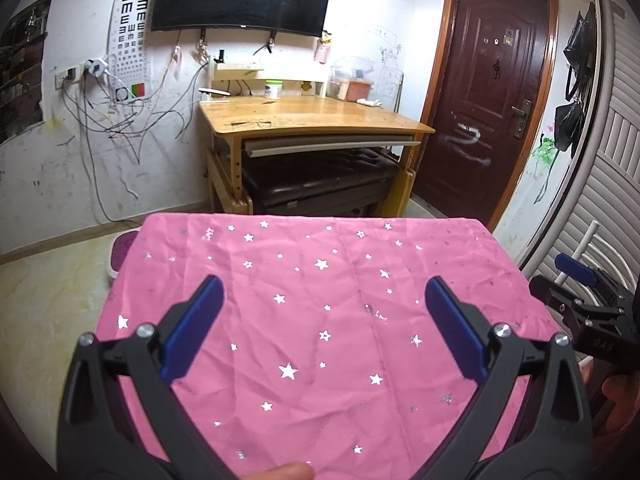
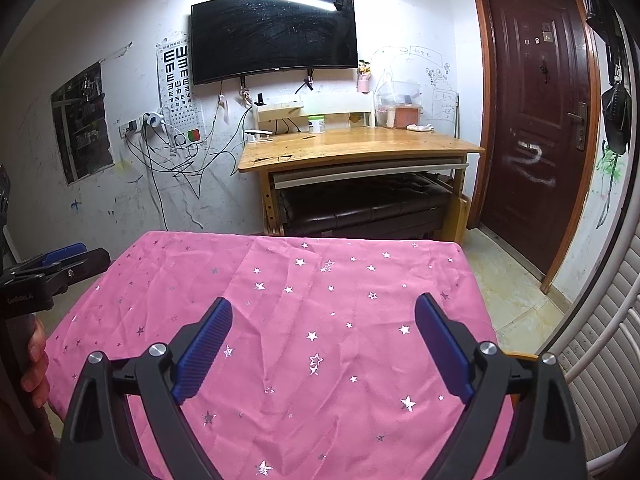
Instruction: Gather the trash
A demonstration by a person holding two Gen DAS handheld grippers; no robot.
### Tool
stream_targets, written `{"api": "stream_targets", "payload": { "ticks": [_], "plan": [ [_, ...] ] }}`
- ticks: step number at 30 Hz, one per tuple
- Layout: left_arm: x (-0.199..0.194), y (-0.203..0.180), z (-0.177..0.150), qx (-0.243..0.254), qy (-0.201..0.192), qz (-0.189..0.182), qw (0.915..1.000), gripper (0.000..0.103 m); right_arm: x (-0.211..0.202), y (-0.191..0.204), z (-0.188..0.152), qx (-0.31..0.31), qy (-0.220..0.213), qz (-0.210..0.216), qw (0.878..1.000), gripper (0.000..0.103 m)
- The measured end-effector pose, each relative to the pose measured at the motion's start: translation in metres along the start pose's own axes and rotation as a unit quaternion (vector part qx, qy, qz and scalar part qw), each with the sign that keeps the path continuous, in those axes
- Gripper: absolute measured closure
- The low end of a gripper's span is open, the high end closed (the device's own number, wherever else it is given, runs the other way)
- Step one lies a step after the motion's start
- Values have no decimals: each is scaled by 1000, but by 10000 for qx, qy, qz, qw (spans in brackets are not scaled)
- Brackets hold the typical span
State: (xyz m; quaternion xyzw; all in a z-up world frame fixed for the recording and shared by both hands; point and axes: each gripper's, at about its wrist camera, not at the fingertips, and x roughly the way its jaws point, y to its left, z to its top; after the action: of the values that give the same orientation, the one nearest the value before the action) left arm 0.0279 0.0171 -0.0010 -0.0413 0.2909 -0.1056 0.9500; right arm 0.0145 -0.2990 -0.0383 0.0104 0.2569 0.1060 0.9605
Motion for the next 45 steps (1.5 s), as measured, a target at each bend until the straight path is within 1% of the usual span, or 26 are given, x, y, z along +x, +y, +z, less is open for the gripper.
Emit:
{"api": "stream_targets", "payload": {
  "ticks": [45],
  "plan": [
    [8,8,-5,29,78,42,10000,6,1,1,-2,-20,11,6,10000,16]
  ]
}}
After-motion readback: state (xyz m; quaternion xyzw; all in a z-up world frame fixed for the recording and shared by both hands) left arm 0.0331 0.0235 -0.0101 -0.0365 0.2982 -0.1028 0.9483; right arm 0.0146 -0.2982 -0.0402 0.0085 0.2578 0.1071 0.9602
